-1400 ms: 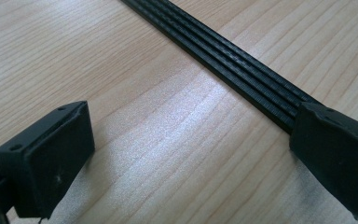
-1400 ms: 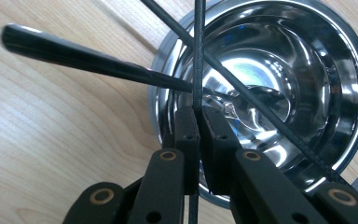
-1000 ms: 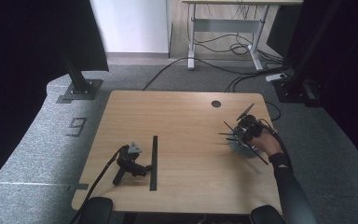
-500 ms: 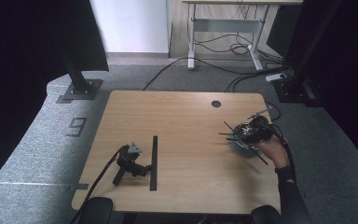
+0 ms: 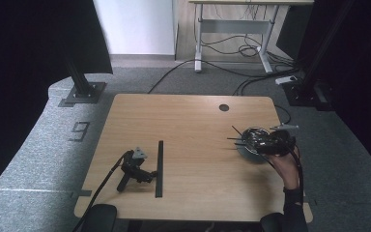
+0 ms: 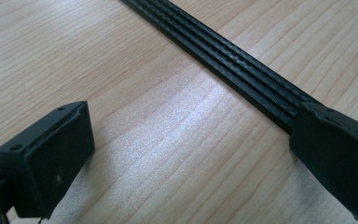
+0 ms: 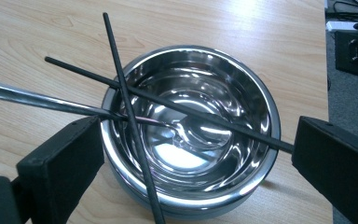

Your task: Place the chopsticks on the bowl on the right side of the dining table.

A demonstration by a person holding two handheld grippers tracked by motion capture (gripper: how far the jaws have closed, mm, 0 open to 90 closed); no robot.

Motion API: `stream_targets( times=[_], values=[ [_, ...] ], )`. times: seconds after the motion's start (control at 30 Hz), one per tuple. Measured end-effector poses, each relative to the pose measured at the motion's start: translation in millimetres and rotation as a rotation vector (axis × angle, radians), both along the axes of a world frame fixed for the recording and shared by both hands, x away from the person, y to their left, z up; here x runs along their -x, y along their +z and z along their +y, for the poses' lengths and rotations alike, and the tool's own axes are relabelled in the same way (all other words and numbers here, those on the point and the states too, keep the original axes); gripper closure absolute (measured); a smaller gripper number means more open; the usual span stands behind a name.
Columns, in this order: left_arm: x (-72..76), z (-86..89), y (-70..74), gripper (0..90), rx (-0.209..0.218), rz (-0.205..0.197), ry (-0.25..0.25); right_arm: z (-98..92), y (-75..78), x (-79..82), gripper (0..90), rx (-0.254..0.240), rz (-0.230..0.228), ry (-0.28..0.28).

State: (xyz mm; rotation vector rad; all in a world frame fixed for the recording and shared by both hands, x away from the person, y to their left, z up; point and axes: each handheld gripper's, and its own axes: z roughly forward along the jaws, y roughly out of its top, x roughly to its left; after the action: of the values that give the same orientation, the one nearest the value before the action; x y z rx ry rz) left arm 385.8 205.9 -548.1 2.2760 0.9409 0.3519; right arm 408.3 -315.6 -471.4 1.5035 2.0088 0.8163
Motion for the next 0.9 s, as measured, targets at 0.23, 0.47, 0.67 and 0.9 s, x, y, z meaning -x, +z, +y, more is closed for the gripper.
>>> stream_targets(
  times=[0.23, 0.47, 0.67, 0.9],
  values=[
    [0.1, -0.1, 0.0, 0.0, 0.000, 0.000, 0.000, -10.3, -15.2, 2.1, 3.2, 0.016, 0.033, -0.006],
    [0.1, -0.1, 0.0, 0.0, 0.000, 0.000, 0.000, -18.8, -22.4, 5.2, 5.2, 0.010, 0.059, -0.010],
    [0.1, -0.1, 0.0, 0.0, 0.000, 0.000, 0.000, -20.2, -25.5, 5.0, 6.1, 0.023, 0.081, 0.006],
    [0.1, -0.1, 0.0, 0.0, 0.000, 0.000, 0.000, -28.8, -28.9, 5.7, 7.2, 0.011, 0.090, -0.018]
  ],
)
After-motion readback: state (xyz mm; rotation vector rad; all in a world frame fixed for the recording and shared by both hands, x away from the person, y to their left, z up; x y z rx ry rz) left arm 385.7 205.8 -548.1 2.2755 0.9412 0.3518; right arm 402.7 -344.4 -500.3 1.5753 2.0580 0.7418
